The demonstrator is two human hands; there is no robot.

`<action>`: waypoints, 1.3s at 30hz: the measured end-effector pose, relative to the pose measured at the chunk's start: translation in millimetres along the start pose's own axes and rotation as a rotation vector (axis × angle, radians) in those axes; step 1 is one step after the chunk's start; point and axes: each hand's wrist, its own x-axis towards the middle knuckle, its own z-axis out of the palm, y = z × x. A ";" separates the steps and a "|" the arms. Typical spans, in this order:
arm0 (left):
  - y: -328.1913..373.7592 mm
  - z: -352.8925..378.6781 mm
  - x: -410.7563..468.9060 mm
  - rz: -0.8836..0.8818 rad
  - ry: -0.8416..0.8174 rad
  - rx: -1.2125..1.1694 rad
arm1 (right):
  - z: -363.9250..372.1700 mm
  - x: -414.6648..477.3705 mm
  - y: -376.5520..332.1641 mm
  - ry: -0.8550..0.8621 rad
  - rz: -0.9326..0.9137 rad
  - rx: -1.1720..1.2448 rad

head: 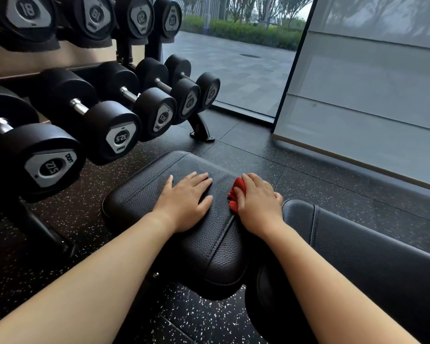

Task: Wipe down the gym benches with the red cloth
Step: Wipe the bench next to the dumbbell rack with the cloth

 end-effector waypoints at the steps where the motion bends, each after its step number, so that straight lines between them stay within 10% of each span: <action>1: 0.9 -0.6 -0.3 0.024 -0.005 -0.009 | -0.7 -4.5 0.9 -0.005 -0.009 0.005; 39: 7.8 -4.7 0.1 0.025 -0.029 -0.017 | 0.8 -9.8 4.9 0.019 -0.111 0.021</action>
